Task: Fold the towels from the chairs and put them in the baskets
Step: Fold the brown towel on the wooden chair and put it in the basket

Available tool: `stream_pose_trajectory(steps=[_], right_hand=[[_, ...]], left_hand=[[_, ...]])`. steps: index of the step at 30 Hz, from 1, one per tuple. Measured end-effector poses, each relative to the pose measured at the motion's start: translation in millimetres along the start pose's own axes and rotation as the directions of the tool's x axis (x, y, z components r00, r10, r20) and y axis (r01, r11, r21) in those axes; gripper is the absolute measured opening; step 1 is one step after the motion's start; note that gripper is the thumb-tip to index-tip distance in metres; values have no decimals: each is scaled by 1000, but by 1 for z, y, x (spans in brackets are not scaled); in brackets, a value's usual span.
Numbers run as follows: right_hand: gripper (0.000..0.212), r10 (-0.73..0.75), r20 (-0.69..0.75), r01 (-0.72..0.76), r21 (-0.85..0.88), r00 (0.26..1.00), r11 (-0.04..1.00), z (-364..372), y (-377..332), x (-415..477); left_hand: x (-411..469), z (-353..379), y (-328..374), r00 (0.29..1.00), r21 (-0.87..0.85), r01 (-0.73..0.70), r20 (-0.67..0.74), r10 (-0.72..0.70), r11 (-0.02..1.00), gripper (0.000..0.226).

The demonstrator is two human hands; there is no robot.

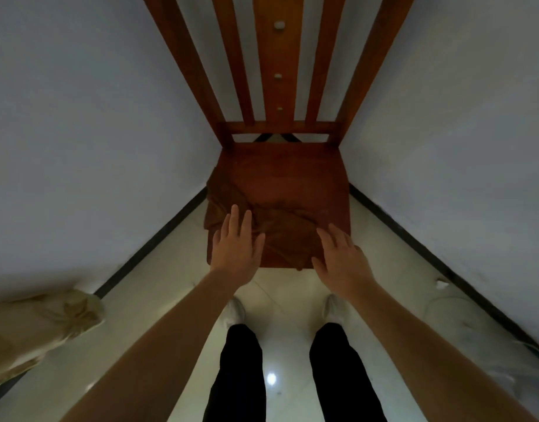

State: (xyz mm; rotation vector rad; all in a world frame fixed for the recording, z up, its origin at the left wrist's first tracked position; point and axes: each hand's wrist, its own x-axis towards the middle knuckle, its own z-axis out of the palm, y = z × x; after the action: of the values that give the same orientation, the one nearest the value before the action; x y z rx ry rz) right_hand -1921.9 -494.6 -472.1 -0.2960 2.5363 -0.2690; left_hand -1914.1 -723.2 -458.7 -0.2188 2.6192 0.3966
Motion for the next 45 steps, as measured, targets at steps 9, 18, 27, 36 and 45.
stream_pose_trajectory(steps=[9, 18, 27, 36, 45], right_hand=[[62, 24, -58, -26, -38, 998, 999, 125, 3, 62], [23, 419, -95, -206, 760, 903, 616, 60, 15, 110], [28, 382, -29, -156, 882, 924, 444, 14, 9, 139], [20, 253, 67, -190, 847, 965, 497, 27, 36, 128], [32, 213, 125, -247, 445, 969, 861, 42, 65, 107]], left_hand=[[95, 91, -75, 999, 71, 32, -4, -32, 997, 68], [122, 85, -85, 989, 85, -16, -145, 28, 996, 43], [120, 70, -54, 935, -13, -113, -340, 102, 993, 41], [170, 76, 5, 930, -161, -362, 12, 368, 918, 36], [154, 49, -5, 882, -184, -287, 332, 334, 940, 34]])
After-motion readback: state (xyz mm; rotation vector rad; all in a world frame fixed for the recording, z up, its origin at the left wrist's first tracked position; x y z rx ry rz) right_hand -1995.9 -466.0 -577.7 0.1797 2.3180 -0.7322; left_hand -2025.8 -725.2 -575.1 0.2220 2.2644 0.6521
